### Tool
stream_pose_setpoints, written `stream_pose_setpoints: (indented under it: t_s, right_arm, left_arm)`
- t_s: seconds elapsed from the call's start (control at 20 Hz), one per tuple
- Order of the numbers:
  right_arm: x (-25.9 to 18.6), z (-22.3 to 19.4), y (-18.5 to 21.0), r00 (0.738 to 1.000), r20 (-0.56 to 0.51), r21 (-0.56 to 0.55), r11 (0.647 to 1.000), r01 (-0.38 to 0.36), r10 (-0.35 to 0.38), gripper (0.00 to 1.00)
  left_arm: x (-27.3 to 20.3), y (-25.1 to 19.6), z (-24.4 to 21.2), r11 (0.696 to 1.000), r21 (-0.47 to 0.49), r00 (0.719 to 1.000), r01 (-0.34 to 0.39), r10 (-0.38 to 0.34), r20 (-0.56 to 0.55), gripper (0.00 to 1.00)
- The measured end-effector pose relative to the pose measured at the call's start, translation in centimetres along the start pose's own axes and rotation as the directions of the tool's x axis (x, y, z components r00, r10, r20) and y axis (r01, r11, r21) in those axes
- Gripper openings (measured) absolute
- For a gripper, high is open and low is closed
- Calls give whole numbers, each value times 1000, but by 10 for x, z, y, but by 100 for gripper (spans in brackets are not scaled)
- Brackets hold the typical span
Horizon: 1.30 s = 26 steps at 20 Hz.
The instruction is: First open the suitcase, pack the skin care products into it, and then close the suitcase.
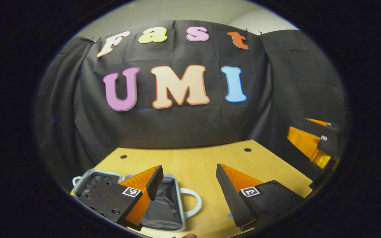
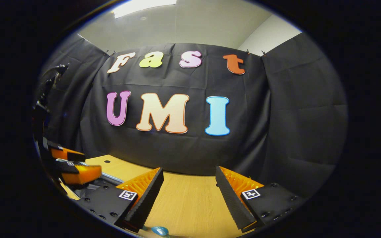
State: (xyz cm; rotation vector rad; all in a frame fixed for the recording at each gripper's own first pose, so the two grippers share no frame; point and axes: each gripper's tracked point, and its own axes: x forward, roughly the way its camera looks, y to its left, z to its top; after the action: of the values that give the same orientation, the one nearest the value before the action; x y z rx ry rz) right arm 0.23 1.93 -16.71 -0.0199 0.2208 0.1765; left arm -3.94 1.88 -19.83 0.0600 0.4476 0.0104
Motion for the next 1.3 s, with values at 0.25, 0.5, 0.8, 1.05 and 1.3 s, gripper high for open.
stream_pose_setpoints:
  t_s: [0.25, 0.5, 0.8, 1.05, 1.3]
  right_arm:
    - [-9, -12, -17, 1000, -28, -6, 1000, -2, 2, 99]
    - [-16, -25, -23, 997, -71, -18, 1000, -12, 11, 99]
    - [-24, -46, -12, 992, -116, -30, 998, -51, 47, 99]
    - [-40, -76, 10, 979, -166, -51, 990, -131, 121, 100]
    - [-57, -112, 27, 958, -222, -54, 978, -201, 184, 100]
  left_arm:
    - [13, -43, -55, 998, -31, 992, 58, -61, -108, 94]
    - [16, -76, -95, 989, -82, 973, 124, -137, -185, 94]
    - [20, -97, -151, 979, -128, 938, 159, -190, -289, 90]
    - [22, -102, -192, 984, -123, 920, 129, -165, -354, 63]
    - [18, -106, -191, 985, -116, 915, 129, -164, -369, 23]
